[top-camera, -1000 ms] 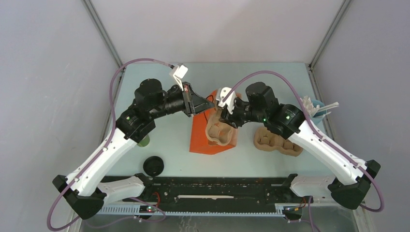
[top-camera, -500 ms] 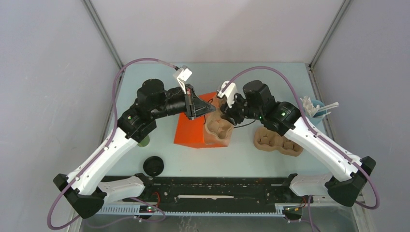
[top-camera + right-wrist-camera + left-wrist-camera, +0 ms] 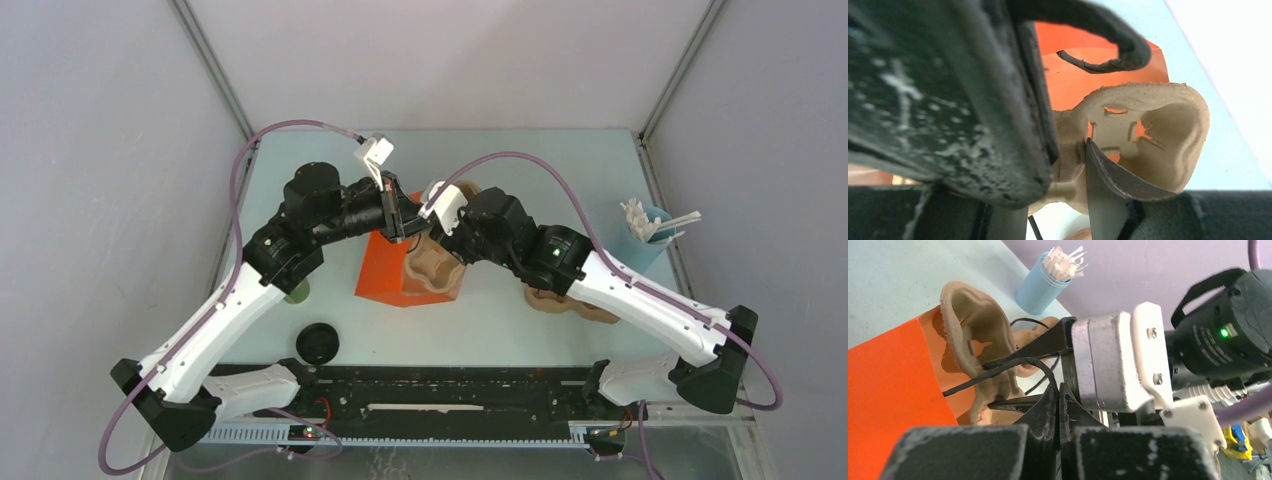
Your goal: Pack the takeout coffee
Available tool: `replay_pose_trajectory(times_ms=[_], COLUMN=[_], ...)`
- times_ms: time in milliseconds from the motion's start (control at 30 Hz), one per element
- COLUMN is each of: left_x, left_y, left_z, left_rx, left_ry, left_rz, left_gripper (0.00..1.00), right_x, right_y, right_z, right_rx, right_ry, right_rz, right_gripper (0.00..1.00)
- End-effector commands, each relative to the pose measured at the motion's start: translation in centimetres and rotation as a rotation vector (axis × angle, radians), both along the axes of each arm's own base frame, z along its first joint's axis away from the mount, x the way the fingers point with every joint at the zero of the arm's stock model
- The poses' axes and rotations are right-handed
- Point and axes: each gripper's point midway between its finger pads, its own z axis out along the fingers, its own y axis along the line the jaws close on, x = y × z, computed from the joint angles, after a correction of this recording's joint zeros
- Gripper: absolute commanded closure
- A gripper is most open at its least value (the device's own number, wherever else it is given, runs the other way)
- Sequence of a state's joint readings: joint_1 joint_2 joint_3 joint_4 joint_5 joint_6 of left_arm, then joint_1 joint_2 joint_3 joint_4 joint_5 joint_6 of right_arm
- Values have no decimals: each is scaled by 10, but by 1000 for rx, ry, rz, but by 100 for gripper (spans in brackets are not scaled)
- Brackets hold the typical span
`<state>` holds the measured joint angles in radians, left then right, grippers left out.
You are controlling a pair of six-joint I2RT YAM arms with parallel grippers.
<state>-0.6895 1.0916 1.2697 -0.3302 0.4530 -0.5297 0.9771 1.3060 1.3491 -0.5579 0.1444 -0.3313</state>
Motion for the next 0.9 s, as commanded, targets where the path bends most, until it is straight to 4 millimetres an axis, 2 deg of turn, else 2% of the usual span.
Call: replay_pose_trajectory(times_ms=[0, 233, 367, 533, 633, 733, 867], left_x=[-9, 4, 3, 3, -1, -6, -7], left_y=[-9, 0, 3, 9, 6, 1, -2], left_z=[23, 37, 44, 34, 32, 35, 36], left_rx=[-96, -170, -209, -195, -204, -232, -233], left_ry=[10, 53, 45, 33, 28, 31, 33], left_rz=[-33, 93, 109, 127, 100, 55, 38], left_gripper=[100, 100, 100, 100, 100, 100, 100], right_x=[8, -11, -25, -41, -41, -49, -53], right_y=[7, 9, 10, 2, -5, -4, -1], right_z=[-4, -15, -15, -16, -18, -20, -15], right_rx=[-56, -59, 1, 34, 49, 65, 67], right_ry=[-76, -107, -94, -78, -43, -23, -79], right_rz=[-38, 80, 167, 302, 342, 419, 470], right_gripper=[82, 82, 82, 83, 83, 82, 82])
